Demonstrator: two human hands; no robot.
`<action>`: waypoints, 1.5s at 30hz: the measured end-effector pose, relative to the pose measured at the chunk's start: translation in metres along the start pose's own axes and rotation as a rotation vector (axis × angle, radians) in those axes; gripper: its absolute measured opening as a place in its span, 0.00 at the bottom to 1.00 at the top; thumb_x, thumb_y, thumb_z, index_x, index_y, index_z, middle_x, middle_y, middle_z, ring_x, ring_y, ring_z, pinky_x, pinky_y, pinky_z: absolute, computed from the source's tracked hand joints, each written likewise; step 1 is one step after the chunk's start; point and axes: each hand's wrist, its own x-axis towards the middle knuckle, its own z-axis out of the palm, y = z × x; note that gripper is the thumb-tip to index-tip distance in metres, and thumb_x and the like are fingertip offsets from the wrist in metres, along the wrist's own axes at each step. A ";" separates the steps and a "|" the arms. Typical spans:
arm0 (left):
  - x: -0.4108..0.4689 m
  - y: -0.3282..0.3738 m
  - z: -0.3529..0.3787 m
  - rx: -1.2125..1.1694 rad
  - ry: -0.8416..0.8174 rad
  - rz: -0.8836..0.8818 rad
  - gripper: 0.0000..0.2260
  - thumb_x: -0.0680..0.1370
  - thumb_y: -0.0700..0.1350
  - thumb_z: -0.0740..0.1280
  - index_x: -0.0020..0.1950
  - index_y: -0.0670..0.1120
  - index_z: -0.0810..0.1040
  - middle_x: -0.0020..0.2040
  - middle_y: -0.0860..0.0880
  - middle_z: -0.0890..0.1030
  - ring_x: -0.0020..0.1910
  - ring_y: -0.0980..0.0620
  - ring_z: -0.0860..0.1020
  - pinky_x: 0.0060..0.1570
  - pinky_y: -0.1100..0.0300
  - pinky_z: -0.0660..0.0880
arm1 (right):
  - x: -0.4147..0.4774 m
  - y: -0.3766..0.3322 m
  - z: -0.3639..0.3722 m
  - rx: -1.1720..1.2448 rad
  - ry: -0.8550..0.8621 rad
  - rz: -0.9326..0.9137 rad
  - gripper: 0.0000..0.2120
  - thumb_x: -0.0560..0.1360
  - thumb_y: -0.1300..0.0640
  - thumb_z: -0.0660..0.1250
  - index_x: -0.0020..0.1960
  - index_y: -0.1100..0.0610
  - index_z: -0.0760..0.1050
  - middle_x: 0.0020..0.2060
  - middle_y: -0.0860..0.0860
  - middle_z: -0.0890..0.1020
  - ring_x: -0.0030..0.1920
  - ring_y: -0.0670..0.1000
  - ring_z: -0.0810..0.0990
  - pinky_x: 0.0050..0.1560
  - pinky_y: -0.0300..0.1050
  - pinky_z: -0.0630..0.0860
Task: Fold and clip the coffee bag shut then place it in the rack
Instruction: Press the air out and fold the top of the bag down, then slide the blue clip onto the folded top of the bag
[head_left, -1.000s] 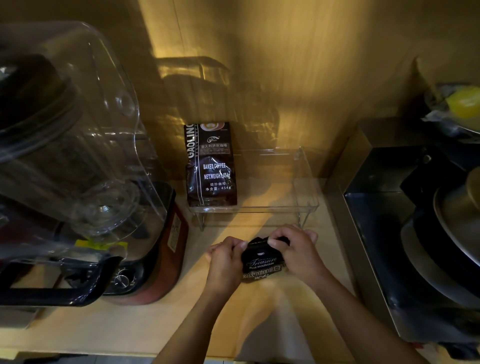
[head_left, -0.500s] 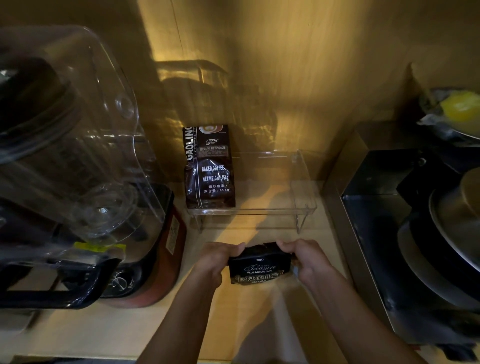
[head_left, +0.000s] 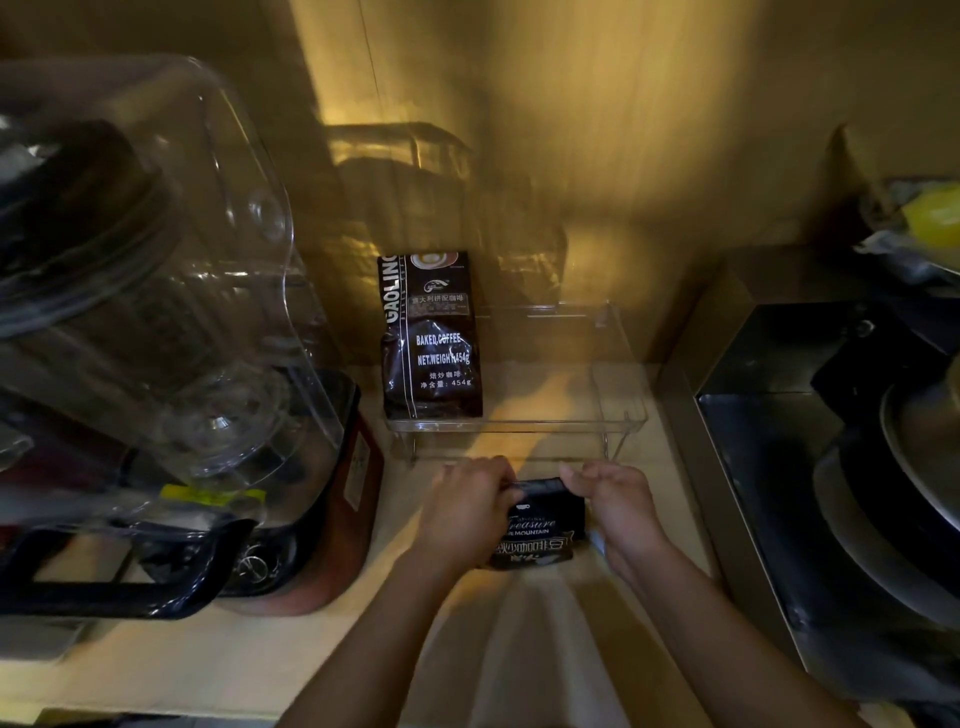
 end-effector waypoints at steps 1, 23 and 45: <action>0.001 0.007 0.006 -0.014 -0.003 0.035 0.05 0.75 0.46 0.63 0.47 0.46 0.76 0.48 0.45 0.81 0.49 0.45 0.75 0.49 0.53 0.67 | -0.001 0.001 0.002 -0.011 -0.033 -0.005 0.19 0.68 0.64 0.70 0.21 0.54 0.70 0.18 0.45 0.77 0.25 0.45 0.77 0.28 0.41 0.72; 0.015 0.022 0.018 -0.328 0.005 -0.034 0.18 0.73 0.28 0.57 0.40 0.46 0.83 0.35 0.55 0.64 0.48 0.49 0.67 0.51 0.58 0.57 | 0.017 0.078 -0.069 -1.237 0.123 -0.065 0.07 0.71 0.56 0.64 0.48 0.55 0.73 0.49 0.55 0.77 0.54 0.57 0.74 0.57 0.52 0.67; 0.022 0.011 0.015 -0.558 -0.030 -0.069 0.17 0.79 0.45 0.57 0.30 0.51 0.70 0.36 0.54 0.66 0.41 0.82 0.59 0.58 0.55 0.52 | -0.011 0.018 -0.032 -0.591 -0.212 -0.391 0.10 0.69 0.60 0.71 0.45 0.47 0.74 0.39 0.49 0.80 0.39 0.47 0.79 0.37 0.36 0.76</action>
